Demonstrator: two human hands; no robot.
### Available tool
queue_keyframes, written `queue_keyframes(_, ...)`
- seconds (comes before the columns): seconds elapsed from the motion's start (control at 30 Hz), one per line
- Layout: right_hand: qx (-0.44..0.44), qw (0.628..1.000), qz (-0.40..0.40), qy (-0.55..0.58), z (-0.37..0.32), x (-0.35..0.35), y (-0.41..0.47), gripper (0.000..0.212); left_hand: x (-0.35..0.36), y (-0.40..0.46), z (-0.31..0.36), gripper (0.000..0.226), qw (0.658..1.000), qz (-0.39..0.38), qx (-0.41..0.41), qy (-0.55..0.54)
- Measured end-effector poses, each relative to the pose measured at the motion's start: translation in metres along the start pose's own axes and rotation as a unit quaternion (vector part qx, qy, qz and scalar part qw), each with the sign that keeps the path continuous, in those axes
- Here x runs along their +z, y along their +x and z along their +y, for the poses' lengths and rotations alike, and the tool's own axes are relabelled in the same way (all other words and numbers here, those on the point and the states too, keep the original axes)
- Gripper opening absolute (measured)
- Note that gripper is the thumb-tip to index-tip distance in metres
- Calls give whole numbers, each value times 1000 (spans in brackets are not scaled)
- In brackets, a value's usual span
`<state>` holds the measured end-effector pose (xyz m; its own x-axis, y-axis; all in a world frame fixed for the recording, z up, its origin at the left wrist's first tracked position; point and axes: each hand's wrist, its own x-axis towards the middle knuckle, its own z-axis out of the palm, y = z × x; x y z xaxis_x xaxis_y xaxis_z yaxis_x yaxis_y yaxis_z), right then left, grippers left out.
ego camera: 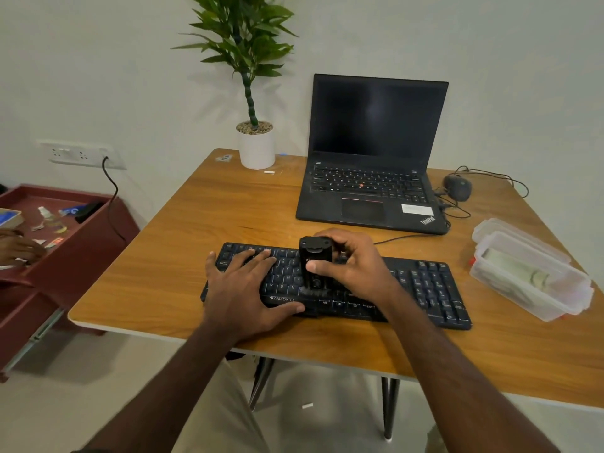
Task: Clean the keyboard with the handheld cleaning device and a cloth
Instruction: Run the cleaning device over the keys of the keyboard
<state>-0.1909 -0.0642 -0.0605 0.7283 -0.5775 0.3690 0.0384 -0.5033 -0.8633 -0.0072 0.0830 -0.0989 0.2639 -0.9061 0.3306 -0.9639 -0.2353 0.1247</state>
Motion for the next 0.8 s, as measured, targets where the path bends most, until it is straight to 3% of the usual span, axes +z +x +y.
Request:
queue_keyframes(0.33, 7, 998, -42, -35, -2, -49, -10, 26, -1, -1, 0, 109, 1000, 4, -3, -17)
queue_keyframes(0.5, -17, 1000, 11, 0, -7, -27, -6, 30, -1, 0, 0, 109, 1000, -3, -2, -8)
queue_keyframes(0.8, -6, 1000, -25, -9, -2, -26, -5, 30, 0, 0, -2, 107, 1000, 0, -1, -13)
